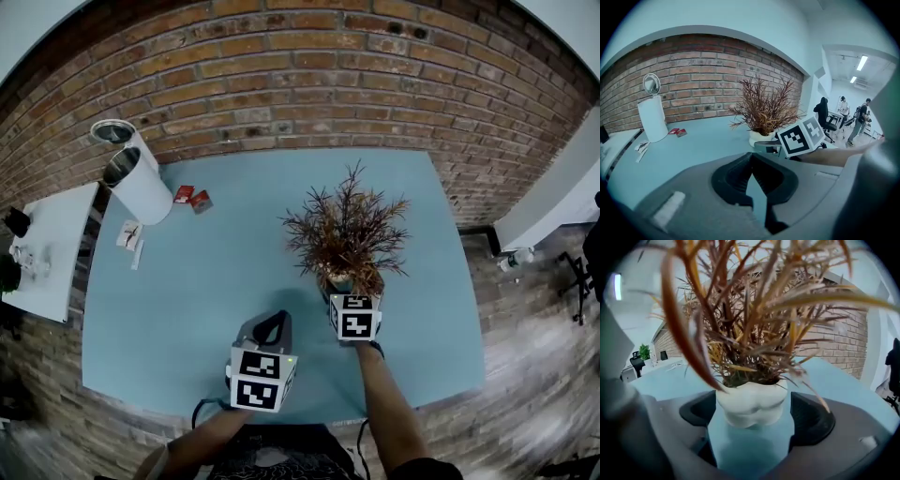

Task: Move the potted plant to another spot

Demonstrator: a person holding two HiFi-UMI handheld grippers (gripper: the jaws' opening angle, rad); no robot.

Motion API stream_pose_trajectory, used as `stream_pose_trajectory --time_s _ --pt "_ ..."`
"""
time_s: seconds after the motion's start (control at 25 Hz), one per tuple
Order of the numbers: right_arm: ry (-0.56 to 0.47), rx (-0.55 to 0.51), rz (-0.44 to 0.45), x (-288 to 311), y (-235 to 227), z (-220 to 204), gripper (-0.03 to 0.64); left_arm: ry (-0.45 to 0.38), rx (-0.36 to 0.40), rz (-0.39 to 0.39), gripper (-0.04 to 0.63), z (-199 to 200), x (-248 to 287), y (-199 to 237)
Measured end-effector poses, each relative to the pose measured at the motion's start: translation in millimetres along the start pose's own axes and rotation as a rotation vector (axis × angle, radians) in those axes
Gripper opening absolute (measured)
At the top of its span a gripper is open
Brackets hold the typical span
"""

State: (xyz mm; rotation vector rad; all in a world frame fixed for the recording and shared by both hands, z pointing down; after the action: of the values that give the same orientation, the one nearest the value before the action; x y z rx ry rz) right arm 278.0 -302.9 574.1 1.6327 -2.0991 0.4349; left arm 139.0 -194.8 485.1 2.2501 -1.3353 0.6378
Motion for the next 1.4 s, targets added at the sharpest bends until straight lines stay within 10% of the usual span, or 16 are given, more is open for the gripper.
stream_pose_trajectory --time_s 1.4 --pt "0.025 0.025 -0.090 16.8 60.6 7.0 0.453 -0.039 -0.087 0.082 -0.006 -14.4 -37.5 101.8"
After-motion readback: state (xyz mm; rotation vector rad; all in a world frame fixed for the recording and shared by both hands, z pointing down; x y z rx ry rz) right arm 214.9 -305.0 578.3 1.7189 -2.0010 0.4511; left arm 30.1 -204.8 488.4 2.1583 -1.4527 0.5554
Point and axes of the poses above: the fingertips, and each gripper's own axes: x forward along the fingers, y to its left, z out of its top, the point moved 1 cm from there along -x, backward along the fingers, and after that the axes turned 4 degrees about -x, right-handed, at the moved point
